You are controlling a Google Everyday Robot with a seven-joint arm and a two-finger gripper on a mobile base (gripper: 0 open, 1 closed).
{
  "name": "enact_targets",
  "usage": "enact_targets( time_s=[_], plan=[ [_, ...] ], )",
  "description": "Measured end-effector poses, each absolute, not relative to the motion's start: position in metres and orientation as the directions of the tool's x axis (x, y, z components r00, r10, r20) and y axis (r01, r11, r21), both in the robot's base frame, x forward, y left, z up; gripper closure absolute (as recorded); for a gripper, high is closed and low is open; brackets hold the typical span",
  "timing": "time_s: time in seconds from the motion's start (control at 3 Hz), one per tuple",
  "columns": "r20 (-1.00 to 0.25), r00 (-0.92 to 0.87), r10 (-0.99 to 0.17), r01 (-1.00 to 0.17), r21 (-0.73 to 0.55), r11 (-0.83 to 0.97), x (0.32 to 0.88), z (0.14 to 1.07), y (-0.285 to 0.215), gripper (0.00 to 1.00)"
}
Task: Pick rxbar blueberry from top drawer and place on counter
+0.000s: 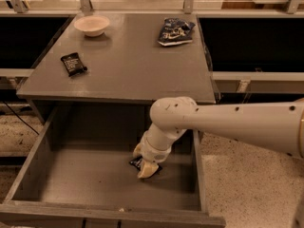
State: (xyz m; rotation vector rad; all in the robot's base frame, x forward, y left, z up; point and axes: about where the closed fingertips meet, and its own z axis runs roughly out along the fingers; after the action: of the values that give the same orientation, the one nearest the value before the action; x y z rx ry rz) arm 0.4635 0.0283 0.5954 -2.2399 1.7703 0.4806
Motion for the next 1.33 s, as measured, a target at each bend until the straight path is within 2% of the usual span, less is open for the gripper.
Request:
enact_targets(
  time_s=[0.67,1.33],
  plan=[
    [-0.378,0.25,-0.892,-0.966,-0.033,-0.257,0.463,0.671,0.023,1.0],
    [-0.364,0.278,-0.889,-0.959,-0.043,-0.282,0.463,0.69,0.025,0.98]
  ],
)
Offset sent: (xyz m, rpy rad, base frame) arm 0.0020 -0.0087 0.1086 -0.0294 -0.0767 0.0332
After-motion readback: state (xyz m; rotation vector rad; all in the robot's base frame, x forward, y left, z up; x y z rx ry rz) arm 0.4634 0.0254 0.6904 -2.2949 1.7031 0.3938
